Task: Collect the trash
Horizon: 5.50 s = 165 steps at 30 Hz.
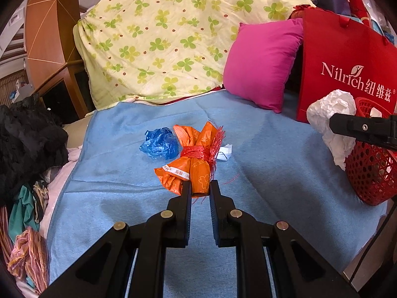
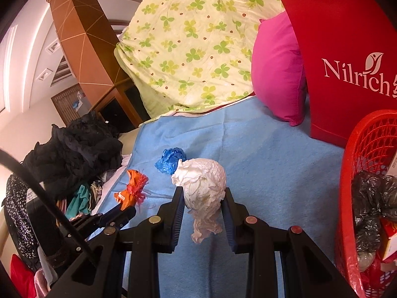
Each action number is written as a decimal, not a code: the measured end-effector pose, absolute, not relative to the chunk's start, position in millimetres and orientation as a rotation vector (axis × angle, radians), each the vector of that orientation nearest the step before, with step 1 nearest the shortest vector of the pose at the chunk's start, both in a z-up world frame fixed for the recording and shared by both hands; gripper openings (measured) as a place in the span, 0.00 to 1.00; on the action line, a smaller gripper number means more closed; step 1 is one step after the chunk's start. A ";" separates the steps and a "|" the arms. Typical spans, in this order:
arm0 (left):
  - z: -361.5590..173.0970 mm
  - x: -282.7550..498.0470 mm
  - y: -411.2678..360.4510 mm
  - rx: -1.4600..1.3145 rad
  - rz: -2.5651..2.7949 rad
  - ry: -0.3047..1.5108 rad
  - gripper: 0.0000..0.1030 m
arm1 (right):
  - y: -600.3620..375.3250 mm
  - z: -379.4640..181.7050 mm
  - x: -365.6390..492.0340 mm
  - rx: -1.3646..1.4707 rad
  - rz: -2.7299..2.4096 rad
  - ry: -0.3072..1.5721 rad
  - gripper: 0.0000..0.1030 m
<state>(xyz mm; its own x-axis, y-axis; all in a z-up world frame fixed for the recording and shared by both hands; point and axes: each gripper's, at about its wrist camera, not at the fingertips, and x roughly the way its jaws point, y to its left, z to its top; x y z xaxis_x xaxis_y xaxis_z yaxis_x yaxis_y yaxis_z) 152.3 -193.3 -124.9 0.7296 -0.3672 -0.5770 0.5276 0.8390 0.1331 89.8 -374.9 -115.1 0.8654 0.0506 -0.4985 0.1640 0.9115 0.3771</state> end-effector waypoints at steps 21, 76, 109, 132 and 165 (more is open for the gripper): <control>-124.4 141.5 -205.2 0.323 -0.527 0.555 0.14 | -376.3 -114.3 87.4 0.429 -0.069 0.527 0.31; -131.6 134.6 -226.5 0.356 -0.580 0.558 0.15 | -390.1 -109.8 73.0 0.425 -0.103 0.525 0.31; -132.1 115.9 -229.1 0.391 -0.599 0.532 0.15 | -396.3 -103.8 65.3 0.420 -0.109 0.501 0.31; -122.4 104.6 -227.3 0.386 -0.574 0.491 0.15 | -396.2 -99.8 55.9 0.406 -0.108 0.472 0.31; -64.2 25.6 -252.8 0.444 -0.551 0.358 0.15 | -427.2 -58.5 -30.4 0.460 -0.110 0.208 0.31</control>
<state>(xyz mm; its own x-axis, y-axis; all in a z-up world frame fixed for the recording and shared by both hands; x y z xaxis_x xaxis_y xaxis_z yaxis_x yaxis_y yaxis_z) 25.6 -252.8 -64.2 0.7951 -0.4200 -0.4375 0.5708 0.7621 0.3057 -30.4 -427.2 -58.5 0.9729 -0.0588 -0.2234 0.1523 0.8905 0.4288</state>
